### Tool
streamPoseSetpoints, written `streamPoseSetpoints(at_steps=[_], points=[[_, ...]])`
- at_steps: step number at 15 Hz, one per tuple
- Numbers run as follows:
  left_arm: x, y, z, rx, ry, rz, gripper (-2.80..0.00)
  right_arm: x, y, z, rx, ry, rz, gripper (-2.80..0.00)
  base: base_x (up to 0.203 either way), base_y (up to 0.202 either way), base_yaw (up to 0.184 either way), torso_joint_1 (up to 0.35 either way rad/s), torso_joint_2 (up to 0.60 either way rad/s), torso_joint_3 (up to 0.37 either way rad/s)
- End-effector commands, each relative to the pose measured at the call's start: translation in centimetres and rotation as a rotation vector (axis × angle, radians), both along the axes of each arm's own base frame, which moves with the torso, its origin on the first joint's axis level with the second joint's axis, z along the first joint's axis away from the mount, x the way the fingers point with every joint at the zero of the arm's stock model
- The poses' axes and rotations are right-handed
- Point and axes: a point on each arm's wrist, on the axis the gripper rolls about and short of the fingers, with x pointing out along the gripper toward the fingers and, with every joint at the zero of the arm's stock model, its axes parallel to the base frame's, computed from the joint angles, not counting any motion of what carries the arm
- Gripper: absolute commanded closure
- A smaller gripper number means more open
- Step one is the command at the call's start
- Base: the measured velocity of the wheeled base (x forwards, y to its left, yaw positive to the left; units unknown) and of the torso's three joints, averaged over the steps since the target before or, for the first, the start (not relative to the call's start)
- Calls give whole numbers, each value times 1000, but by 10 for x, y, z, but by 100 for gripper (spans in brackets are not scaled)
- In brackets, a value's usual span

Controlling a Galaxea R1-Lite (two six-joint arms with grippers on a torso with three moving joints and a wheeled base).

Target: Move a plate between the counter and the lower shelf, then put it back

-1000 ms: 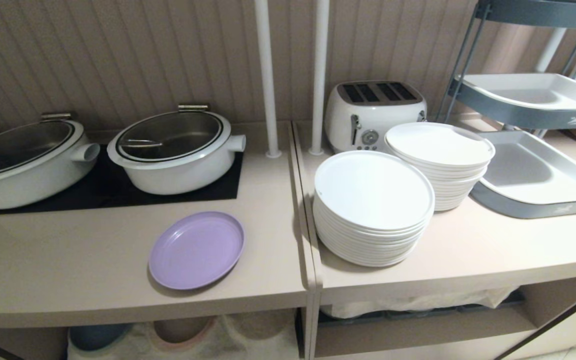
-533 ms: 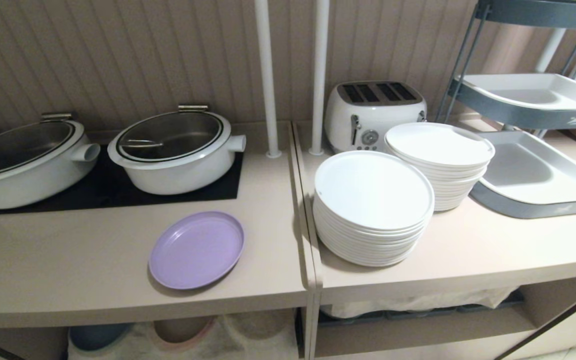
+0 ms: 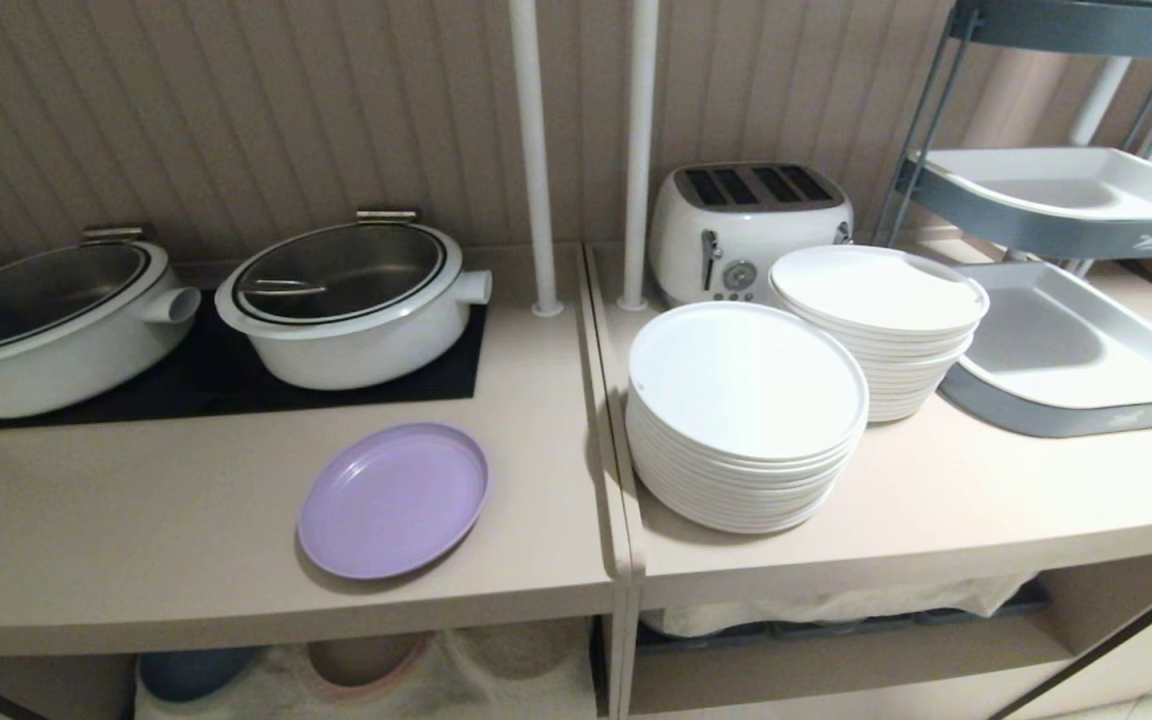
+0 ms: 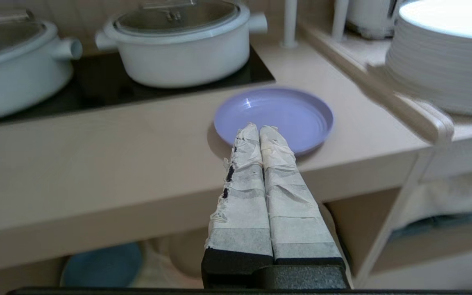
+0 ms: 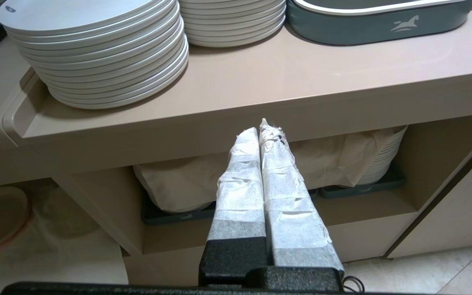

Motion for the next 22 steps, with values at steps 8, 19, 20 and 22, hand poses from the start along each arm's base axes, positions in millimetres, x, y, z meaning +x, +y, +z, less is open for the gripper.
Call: streamPoseSetpoints(at_steps=[8,19,20,22], points=[[2,2,-18,12,149,108,0,0,0,0,1,-1,-1,0,0,0,0,0,0,0],[2,2,-19,1,156,110,0,0,0,0,1,0,0,0,0,0,0,0,0,0],[2,2,-19,0,155,110,0,0,0,0,1,-2,-1,0,0,0,0,0,0,0],[2,2,-19,0,156,110,0,0,0,0,1,-1,-1,0,0,0,0,0,0,0]])
